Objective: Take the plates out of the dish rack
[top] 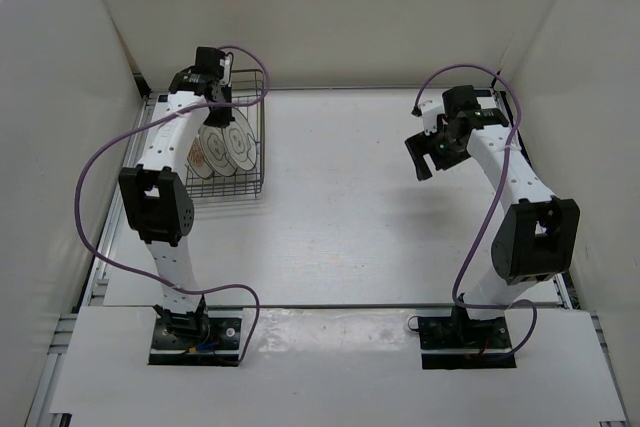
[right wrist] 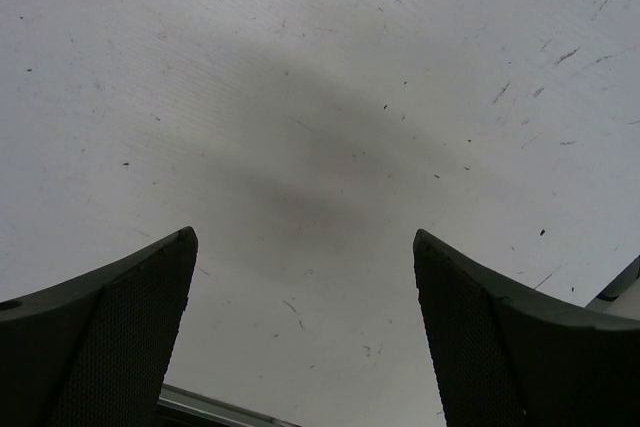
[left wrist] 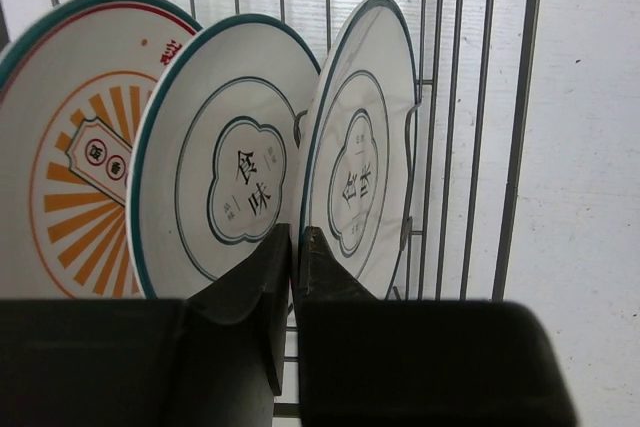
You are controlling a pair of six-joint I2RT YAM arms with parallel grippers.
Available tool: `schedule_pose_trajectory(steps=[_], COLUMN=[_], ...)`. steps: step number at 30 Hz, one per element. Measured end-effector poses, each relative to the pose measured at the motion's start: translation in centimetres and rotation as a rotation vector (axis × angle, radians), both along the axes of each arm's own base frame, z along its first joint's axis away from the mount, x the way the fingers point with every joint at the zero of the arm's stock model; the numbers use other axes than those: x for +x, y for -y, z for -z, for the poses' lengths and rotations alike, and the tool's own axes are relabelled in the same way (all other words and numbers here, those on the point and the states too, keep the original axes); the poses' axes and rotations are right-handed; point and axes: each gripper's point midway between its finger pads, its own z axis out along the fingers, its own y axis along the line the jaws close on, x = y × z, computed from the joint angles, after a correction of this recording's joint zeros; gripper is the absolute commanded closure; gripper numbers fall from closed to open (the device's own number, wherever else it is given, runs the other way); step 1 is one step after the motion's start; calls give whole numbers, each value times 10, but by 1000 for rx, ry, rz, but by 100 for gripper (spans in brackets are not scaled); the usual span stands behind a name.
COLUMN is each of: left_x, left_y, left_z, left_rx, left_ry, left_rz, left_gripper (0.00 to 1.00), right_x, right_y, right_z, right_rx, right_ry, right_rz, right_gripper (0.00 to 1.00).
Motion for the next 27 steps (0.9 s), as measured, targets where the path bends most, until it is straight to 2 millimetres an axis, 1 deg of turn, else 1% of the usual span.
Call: schedule_pose_trajectory(steps=[3, 8, 13, 14, 16, 19, 23, 25, 27], left_x=[4, 11, 10, 9, 8, 4, -2, -3, -2], left_y=[-1, -5, -8, -8, -3, 7, 27, 39, 56], left_z=[-10, -38, -79, -91, -113, -152, -194, -208, -212], left_rx=[15, 50, 52, 41, 5, -67, -204, -281, -355], left_ry=[26, 108, 223, 255, 320, 431, 548, 587, 603], left_rz=[1, -1, -9, -13, -7, 2, 29, 52, 86], left_gripper=[93, 93, 93, 96, 100, 100, 100, 100, 100], right_x=[-1, -2, -4, -4, -5, -5, -8, -7, -7], right_y=[0, 0, 0, 0, 0, 0, 0, 0, -1], right_z=[2, 3, 6, 7, 8, 9, 12, 12, 12], right_rx=[-1, 0, 1, 1, 1, 5, 13, 16, 21], right_ry=[-4, -7, -17, -19, -21, -24, -38, -39, -39], right_rz=[0, 2, 7, 8, 11, 21, 44, 60, 82], right_gripper=[10, 10, 10, 10, 10, 10, 10, 10, 10])
